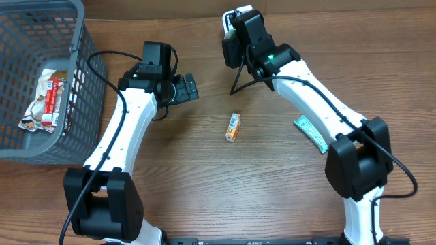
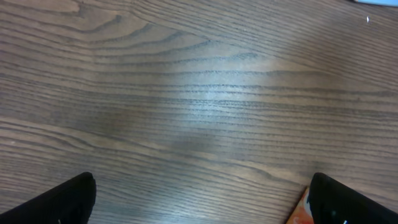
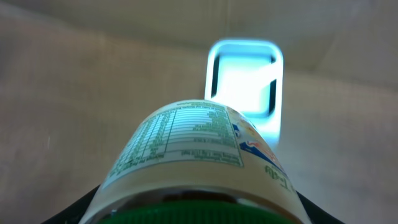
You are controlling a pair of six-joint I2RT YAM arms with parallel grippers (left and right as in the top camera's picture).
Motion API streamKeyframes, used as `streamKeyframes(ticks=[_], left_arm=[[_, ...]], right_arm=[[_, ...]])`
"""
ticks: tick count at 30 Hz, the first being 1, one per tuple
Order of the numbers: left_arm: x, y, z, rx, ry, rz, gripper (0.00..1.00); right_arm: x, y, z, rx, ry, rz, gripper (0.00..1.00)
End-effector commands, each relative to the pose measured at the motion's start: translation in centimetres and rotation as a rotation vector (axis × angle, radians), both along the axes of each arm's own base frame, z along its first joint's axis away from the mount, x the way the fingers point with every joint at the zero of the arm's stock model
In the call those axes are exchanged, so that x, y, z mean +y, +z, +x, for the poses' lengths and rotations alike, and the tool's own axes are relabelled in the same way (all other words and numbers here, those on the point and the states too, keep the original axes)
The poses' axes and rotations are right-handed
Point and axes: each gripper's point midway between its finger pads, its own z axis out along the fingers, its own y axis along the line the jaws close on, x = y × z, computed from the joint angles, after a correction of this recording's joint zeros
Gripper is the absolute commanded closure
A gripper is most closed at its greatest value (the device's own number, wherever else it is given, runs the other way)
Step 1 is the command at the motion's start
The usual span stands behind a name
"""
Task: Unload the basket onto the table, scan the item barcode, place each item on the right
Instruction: 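Carry the jar to the white scanner and hold its label facing it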
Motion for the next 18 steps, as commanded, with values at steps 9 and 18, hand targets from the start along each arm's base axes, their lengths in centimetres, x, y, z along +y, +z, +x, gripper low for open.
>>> streamKeyframes(ticks=[9,18], left_arm=[[0.0,0.5,0.2,-0.015,0.007,0.001,0.01],[0.0,0.5,0.2,-0.014,0.007,0.001,0.0]], right_arm=[[-2.7,0.1,8.0,-0.244,-0.106,0.106,0.51],[-2.1,1.4,10.3,-0.38,-0.065,0.213,0.51]])
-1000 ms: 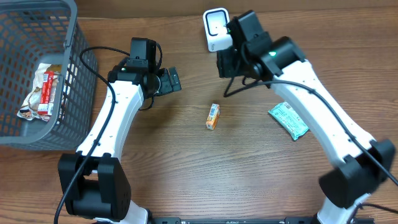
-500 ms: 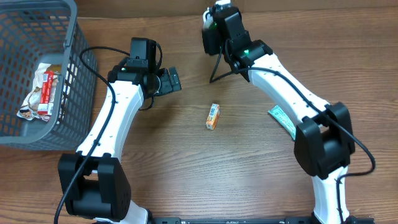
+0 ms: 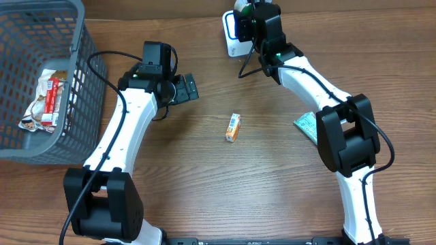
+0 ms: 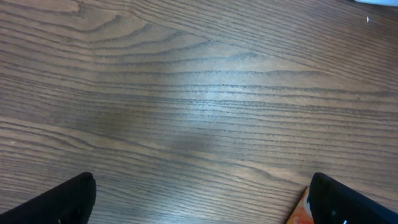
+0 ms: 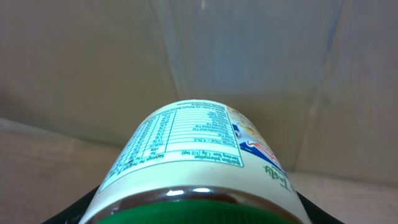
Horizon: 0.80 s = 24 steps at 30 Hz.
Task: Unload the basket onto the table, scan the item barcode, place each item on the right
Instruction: 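Carry the jar to the white scanner and hold its label facing it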
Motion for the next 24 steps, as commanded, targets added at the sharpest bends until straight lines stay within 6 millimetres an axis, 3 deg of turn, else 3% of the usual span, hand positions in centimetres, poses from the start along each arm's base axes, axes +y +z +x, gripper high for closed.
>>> streamKeyframes(ticks=[1,11,17,21,24], left_arm=[[0.0,0.5,0.2,-0.015,0.007,0.001,0.0],[0.0,0.5,0.2,-0.015,0.007,0.001,0.0],[0.0,0.5,0.2,-0.015,0.007,0.001,0.0],[0.0,0.5,0.2,-0.014,0.007,0.001,0.0],[0.0,0.5,0.2,-0.015,0.007,0.001,0.0]], right_arm=[[0.8,1.3,0.4,-0.052,0.033,0.036,0.5],[1.6,-1.0,1.7,-0.11,0.037,0.113,0.5],[1.7,-4.0,2.1,-0.076,0.019,0.181,0.53],[1.8,-4.6,2.3,-0.093,0.02,0.194,0.53],[1.9,-3.7,2.4,-0.125,0.022,0.21,0.54]])
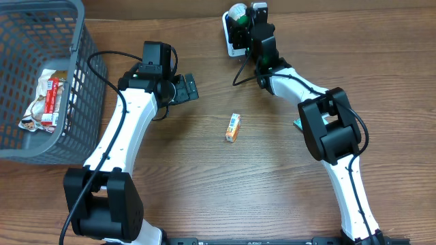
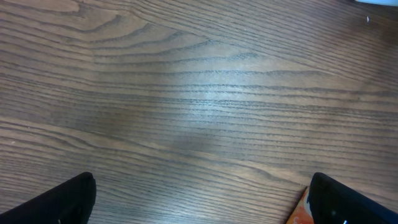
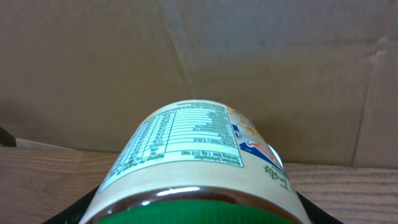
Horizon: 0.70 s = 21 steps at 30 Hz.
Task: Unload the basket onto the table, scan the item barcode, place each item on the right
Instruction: 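Carry the jar to the white scanner and hold its label facing it, then move the held jar right and set it down at the right edge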
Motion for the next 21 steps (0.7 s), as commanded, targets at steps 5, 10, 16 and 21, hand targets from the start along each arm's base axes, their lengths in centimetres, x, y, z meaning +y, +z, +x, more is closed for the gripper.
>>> streamKeyframes(ticks=[5,10,16,21], left_arm=[[0.0,0.5,0.2,-0.015,0.007,0.001,0.0],[0.0,0.5,0.2,-0.015,0.007,0.001,0.0],[0.0,0.5,0.2,-0.015,0.007,0.001,0.0],[0.0,0.5,0.2,-0.015,0.007,0.001,0.0]], right_arm=[[0.1,4.5,0.5,-0.101,-0.001,0.102,0.57],[0.4,9.3,-0.4,-0.105,0.077,0.191,0.58],[-3.4,17.2,-2.0,-0.067,0.037,0.174,0.56],[-9.4,20.3,-6.0,0.136,-0.046,0.107,0.64]])
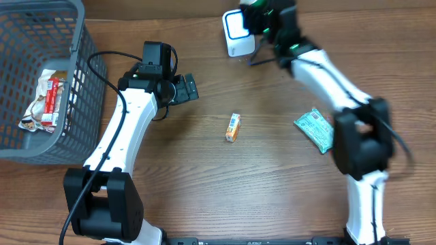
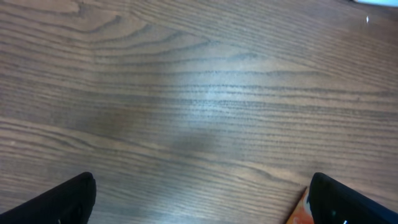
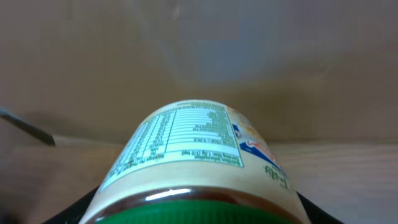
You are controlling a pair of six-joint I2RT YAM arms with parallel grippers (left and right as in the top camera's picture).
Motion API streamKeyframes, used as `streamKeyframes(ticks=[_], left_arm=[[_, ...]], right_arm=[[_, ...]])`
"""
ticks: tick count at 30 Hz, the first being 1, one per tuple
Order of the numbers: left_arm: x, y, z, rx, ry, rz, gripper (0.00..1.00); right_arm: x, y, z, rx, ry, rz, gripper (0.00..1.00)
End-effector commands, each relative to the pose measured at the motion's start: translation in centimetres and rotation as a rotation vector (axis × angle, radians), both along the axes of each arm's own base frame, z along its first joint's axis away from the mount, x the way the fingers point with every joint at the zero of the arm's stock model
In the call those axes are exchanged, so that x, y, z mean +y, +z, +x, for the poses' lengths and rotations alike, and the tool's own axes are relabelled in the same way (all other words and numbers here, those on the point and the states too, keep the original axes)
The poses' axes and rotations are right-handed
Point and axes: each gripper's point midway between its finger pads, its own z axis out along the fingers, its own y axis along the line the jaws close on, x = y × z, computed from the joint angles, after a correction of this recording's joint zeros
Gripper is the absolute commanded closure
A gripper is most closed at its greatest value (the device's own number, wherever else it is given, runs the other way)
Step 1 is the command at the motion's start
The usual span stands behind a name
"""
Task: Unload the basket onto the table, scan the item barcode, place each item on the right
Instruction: 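Move the held jar right and set it down at the right edge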
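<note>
My right gripper [image 3: 196,208] is shut on a jar [image 3: 193,152] with a green lid and a nutrition label, its label end facing a blurred cardboard wall. Overhead, the right gripper [image 1: 264,13] is at the table's far edge, just right of the white scanner [image 1: 238,33], whose lit window shows; the arm is blurred. My left gripper [image 1: 185,89] hangs open over bare wood, left of centre. In the left wrist view the left gripper [image 2: 202,202] holds nothing, and a corner of the small orange box [image 2: 300,213] shows beside the right finger.
The small orange box [image 1: 234,127] lies mid-table. A green packet [image 1: 315,129] lies at the right under the right arm. A grey basket [image 1: 88,75] with snack packets stands at the far left. A cardboard wall runs behind the table.
The right gripper, still holding the jar, has moved from over the scanner to its right side, so the scanner's lit window shows again overhead. The left arm has not moved.
First the right gripper held the jar in front of the scanner's lit window. Then the jar faced the cardboard wall, the gripper at the scanner's top, then over it. Now it is right of the scanner. The left gripper stayed open and still throughout.
</note>
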Motion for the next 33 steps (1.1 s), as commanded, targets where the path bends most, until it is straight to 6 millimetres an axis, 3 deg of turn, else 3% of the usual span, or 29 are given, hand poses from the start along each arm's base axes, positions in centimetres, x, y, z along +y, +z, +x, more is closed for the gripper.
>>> streamKeyframes(ticks=[1,6,10,14,19,25,29,33], left_arm=[[0.0,0.5,0.2,-0.013,0.007,0.001,0.0],[0.0,0.5,0.2,-0.014,0.007,0.001,0.0],[0.0,0.5,0.2,-0.013,0.007,0.001,0.0],[0.0,0.5,0.2,-0.013,0.007,0.001,0.0],[0.0,0.5,0.2,-0.014,0.007,0.001,0.0],[0.0,0.5,0.2,-0.013,0.007,0.001,0.0],[0.0,0.5,0.2,-0.013,0.007,0.001,0.0],[0.0,0.5,0.2,-0.014,0.007,0.001,0.0]], right_arm=[[-5.6,11.3,-3.3,-0.069,-0.071,0.024,0.67],[-12.8,9.2,-9.0,0.21,-0.163,-0.072,0.68],[-18.5,4.7,-13.5,0.479,-0.236,-0.142,0.67],[-22.4,-0.1,-17.3,0.705,-0.279,-0.184,0.67],[-25.1,-5.8,-21.0,0.903,-0.326,-0.18,0.67],[-27.5,-11.6,-23.6,0.999,-0.394,-0.218,0.66],[-28.7,-14.6,-24.7,1.013,-0.434,-0.247,0.63],[-29.3,-16.2,-25.7,1.032,-0.451,-0.253,0.6]])
